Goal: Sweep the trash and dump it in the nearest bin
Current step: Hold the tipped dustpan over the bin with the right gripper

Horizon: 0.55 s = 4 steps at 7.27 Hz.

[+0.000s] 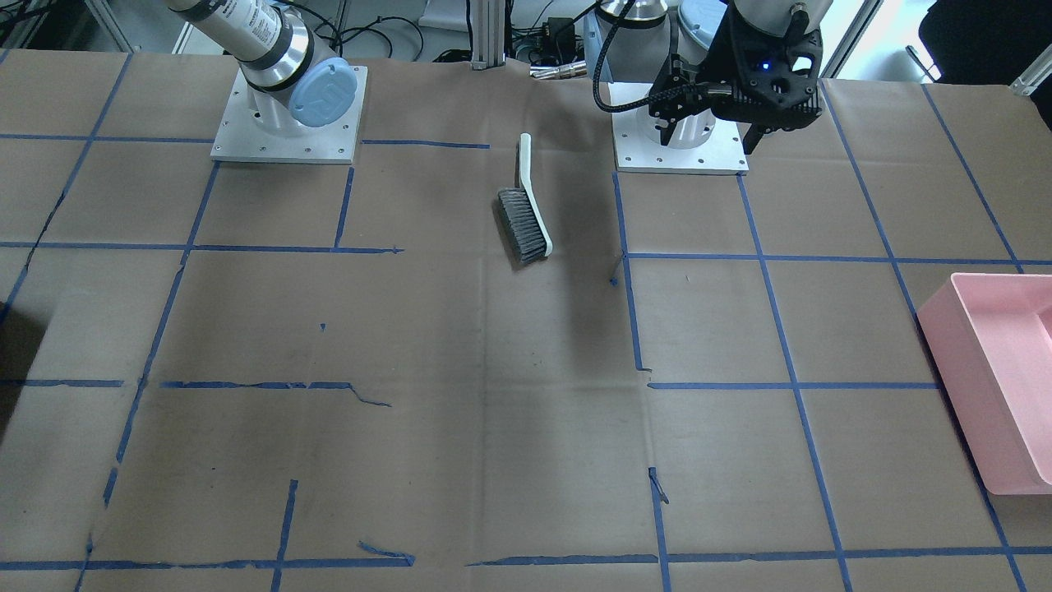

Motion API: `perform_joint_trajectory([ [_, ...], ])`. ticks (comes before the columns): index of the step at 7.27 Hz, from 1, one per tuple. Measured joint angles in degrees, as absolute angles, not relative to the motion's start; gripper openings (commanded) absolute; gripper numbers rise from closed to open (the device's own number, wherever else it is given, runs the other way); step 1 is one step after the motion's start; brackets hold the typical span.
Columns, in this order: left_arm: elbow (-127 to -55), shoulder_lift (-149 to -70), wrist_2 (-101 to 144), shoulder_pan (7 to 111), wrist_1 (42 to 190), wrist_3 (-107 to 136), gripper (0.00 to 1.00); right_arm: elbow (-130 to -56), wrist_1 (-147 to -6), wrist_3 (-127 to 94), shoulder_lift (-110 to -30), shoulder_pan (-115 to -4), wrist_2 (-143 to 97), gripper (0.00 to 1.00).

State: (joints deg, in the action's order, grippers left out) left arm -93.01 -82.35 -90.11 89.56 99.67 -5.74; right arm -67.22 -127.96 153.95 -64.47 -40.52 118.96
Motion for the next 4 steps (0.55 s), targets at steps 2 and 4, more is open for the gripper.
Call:
perform_joint_trajectory([
  [2, -93.1, -82.9, -90.3, 89.6, 97.5, -5.6, 1.0, -74.8, -127.9, 152.2, -70.9, -40.5, 114.4, 0.0],
  [4, -93.2, -82.6, -90.3, 89.6, 97.1, -5.5, 1.0, -84.0, -127.8, 146.7, -78.3, -40.5, 109.2, 0.0],
])
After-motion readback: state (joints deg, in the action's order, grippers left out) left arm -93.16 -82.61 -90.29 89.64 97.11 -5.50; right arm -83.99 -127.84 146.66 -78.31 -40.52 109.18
